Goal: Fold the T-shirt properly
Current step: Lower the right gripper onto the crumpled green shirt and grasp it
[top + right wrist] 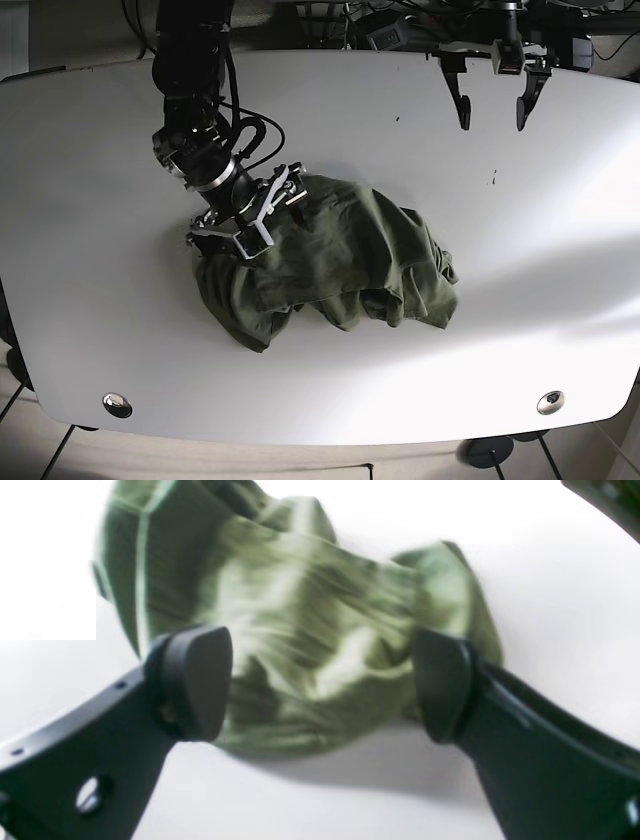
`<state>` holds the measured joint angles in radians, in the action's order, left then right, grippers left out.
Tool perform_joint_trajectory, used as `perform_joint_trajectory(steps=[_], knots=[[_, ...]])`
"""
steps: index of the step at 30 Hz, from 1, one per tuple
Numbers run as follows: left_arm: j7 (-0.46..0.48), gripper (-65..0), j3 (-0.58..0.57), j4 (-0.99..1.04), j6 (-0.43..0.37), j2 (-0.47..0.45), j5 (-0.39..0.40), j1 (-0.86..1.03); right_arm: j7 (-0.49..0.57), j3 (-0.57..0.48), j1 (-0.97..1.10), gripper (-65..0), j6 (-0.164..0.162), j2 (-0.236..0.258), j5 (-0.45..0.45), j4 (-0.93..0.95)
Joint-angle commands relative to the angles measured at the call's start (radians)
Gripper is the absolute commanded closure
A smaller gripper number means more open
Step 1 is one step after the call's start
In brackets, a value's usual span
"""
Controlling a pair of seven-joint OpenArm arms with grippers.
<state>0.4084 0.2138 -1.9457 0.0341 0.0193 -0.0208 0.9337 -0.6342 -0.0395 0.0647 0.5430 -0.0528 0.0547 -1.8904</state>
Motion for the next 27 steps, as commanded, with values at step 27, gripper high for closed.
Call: perform_joint_trajectory(steps=[27], knots=[[0.025, -44.6, 0.006, 0.006, -0.004, -0.006, 0.005, -0.029, 0.080, -0.170, -0.589, -54.5, 0.027, -0.091, -0.464, 0.957]])
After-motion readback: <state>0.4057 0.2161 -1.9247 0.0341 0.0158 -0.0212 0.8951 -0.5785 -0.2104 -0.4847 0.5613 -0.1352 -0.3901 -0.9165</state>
